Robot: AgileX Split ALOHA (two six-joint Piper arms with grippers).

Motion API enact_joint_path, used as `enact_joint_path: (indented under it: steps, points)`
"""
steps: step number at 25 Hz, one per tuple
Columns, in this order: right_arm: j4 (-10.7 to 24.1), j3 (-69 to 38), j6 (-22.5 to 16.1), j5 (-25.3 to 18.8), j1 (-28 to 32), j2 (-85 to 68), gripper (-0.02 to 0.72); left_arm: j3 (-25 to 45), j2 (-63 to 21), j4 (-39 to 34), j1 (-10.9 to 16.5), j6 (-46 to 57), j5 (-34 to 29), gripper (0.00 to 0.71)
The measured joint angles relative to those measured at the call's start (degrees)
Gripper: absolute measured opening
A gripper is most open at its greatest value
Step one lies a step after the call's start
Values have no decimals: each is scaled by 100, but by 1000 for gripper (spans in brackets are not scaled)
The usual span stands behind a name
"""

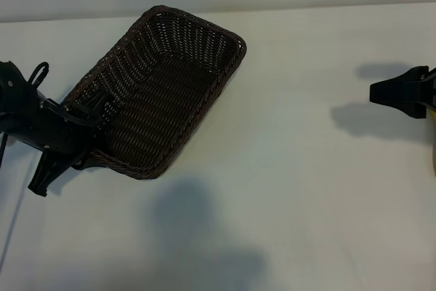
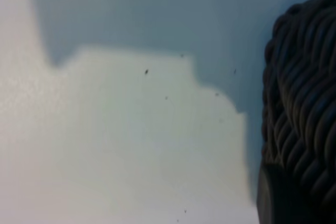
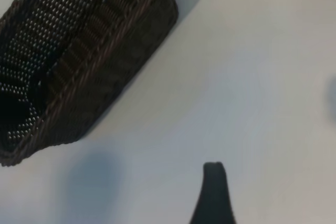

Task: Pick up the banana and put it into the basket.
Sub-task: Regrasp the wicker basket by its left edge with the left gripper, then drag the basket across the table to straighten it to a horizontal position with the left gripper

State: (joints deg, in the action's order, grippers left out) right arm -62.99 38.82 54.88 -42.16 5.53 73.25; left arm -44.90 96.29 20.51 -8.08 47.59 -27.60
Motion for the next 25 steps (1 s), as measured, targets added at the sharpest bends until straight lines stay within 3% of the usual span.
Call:
enact_joint_path:
  steps: [5,13,25]
  points:
    - [0,0,0,6,0,0,570,-66,-118,-111,0,-141,-68,160]
    - [5,0,0,18,0,0,570,-895,-208,-279,13,-987,-1042,160]
    - [5,0,0,121,0,0,570,-3089,502,237,598,-3658,-2999,159]
